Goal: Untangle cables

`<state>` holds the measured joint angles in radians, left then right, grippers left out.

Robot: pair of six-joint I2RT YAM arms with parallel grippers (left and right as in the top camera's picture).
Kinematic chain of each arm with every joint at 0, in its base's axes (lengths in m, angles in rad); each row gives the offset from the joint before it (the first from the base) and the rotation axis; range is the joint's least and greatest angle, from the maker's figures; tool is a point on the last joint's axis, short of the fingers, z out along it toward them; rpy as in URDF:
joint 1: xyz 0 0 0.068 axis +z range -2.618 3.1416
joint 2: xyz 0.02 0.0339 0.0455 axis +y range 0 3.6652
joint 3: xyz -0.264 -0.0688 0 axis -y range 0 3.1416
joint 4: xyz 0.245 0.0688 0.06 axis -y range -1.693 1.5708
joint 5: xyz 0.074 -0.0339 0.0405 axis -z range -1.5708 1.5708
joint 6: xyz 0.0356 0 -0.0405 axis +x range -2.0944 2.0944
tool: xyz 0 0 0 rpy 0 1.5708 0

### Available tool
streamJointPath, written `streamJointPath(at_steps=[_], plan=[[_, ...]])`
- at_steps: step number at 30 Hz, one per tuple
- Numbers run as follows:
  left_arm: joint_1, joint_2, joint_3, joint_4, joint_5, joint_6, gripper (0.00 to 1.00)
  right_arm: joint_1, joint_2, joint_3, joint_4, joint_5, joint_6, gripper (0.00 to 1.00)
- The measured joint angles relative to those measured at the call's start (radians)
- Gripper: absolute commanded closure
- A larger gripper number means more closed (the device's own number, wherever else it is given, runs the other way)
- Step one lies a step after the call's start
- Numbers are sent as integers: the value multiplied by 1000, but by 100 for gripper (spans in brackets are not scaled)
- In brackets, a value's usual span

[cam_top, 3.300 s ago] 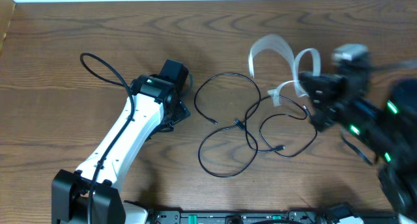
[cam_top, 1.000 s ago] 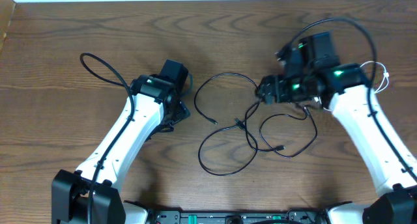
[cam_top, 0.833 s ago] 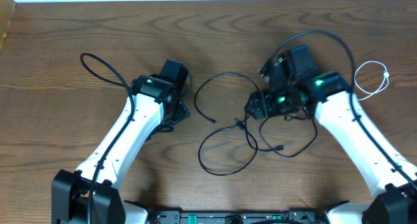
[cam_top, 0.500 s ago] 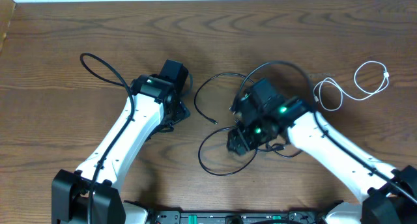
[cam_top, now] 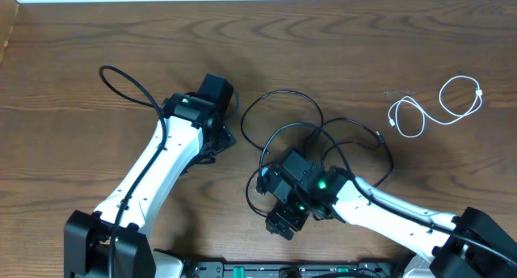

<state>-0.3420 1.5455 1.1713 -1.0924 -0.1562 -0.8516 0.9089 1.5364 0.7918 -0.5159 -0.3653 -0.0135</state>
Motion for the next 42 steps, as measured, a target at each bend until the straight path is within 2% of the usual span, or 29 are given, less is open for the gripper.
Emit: streamJointPath(at_steps=[3,8,9,10,42], plan=[[0,0,0,0,0,0,2,2,0,-11,5,10,-10,27],[0,0,0,0,0,0,2,2,0,-11,7,21,-20,39],[0,0,0,0,0,0,2,2,0,-11,7,23,-21,39],[0,0,0,0,0,0,2,2,0,-11,8,23,-20,1],[0,0,0,0,0,0,2,2,0,-11,4,24,-23,1]])
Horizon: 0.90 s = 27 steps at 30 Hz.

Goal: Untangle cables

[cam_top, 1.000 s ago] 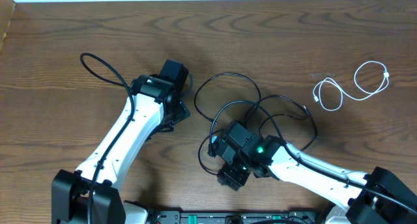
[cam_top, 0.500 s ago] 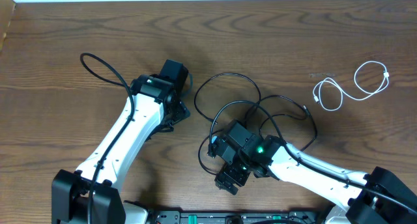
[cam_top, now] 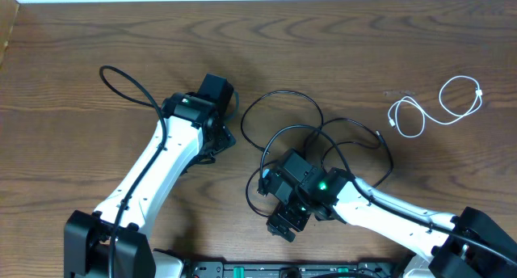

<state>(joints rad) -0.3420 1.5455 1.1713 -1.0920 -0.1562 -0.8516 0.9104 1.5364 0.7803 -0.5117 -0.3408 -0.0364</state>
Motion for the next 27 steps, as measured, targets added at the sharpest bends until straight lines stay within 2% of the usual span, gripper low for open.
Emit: streamJointPath(at_steps=[22,23,25,27], plan=[[0,0,0,0,0,0,2,-5,0,0,14,43,51,1],[0,0,0,0,0,0,2,-5,0,0,15,44,51,2],[0,0,0,0,0,0,2,-5,0,0,15,45,51,12],[0,0,0,0,0,0,2,-5,0,0,13,46,55,15]])
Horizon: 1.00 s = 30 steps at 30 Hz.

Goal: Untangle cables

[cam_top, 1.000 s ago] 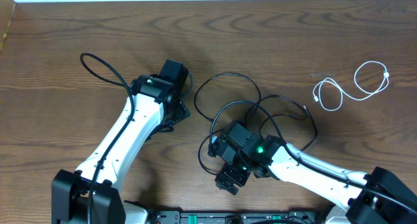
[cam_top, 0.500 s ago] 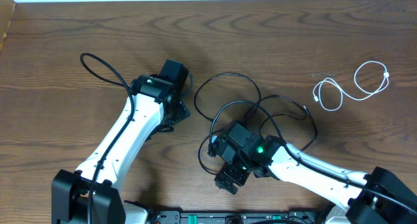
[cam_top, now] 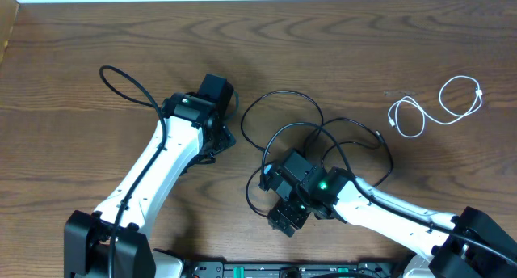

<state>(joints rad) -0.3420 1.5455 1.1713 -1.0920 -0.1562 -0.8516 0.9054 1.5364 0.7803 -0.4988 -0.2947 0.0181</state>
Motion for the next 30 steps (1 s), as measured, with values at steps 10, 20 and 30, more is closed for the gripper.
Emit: streamJointPath(at_steps=[10,20,30], plan=[[0,0,0,0,0,0,2,0,0,0,-2,3,8,35],[0,0,0,0,0,0,2,0,0,0,-4,4,5,54],[0,0,0,0,0,0,2,0,0,0,-6,5,12,99]])
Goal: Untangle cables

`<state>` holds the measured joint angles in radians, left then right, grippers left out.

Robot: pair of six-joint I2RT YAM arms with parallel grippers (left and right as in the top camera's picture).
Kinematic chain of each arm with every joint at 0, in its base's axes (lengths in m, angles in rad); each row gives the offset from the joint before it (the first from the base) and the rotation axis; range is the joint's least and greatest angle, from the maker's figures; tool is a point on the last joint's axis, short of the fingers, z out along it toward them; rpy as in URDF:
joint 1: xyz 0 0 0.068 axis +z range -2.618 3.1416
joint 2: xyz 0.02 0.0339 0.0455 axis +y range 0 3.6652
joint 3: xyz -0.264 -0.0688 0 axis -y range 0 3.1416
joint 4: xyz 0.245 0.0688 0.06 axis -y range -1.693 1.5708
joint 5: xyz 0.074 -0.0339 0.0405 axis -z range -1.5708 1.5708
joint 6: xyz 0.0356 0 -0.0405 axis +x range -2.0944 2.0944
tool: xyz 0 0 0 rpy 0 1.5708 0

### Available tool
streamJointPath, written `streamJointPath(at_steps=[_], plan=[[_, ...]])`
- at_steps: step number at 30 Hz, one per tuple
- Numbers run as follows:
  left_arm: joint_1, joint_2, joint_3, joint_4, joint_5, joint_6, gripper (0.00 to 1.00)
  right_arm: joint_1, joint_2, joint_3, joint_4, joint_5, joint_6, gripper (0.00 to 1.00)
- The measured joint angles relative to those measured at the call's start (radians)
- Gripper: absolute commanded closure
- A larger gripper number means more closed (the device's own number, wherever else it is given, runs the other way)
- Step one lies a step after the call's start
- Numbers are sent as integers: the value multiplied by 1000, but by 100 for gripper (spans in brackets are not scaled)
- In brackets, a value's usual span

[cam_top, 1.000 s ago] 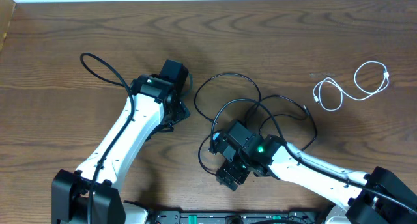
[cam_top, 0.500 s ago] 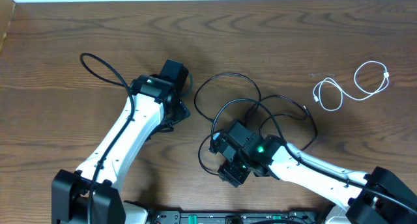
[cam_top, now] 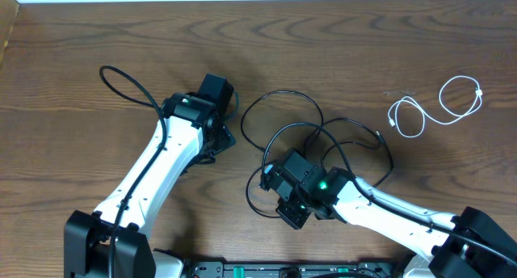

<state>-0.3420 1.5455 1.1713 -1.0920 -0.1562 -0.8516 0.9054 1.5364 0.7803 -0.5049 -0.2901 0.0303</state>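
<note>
The tangle of black cable [cam_top: 300,129] lies in loops on the wooden table, just right of centre. My right gripper [cam_top: 275,189] sits over the tangle's lower left loops; its black wrist hides the fingers, so their state cannot be told. One thin loop [cam_top: 252,199] curls out to the left of that wrist. My left gripper [cam_top: 221,137] rests to the left of the tangle, close to its leftmost loop [cam_top: 244,124] but apart from it. Its fingers are hidden under the wrist too.
A white cable [cam_top: 437,108] lies coiled in two loops at the far right, apart from the black tangle. A black lead [cam_top: 125,82] arcs out from the left arm at upper left. The table's back edge runs along the top.
The black part at the lower end of my right wrist has drawn in slightly toward the arm. The cables and the left arm are unchanged.
Through all the earlier moments my right wrist stayed over the lower left of the black tangle with only small shifts, and my left arm held still beside it. The cable loops keep the same shape now.
</note>
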Motion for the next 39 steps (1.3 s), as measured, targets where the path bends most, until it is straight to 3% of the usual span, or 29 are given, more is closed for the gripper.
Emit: streamJointPath(at_steps=[11,13,14,17,19,21,22,24,39], plan=[[0,0,0,0,0,0,2,31,0,0,-37,-1,-21,98],[0,0,0,0,0,0,2,46,0,0,-44,-2,-25,79],[0,0,0,0,0,0,2,55,0,0,-50,-3,-29,74],[0,0,0,0,0,0,2,77,0,0,-55,-2,-45,62],[0,0,0,0,0,0,2,81,0,0,-56,-1,-43,59],[0,0,0,0,0,0,2,80,0,0,-55,0,-46,68],[0,0,0,0,0,0,2,80,0,0,-55,1,-43,88],[0,0,0,0,0,0,2,80,0,0,-55,2,-50,99],[0,0,0,0,0,0,2,80,0,0,-54,3,-49,99]])
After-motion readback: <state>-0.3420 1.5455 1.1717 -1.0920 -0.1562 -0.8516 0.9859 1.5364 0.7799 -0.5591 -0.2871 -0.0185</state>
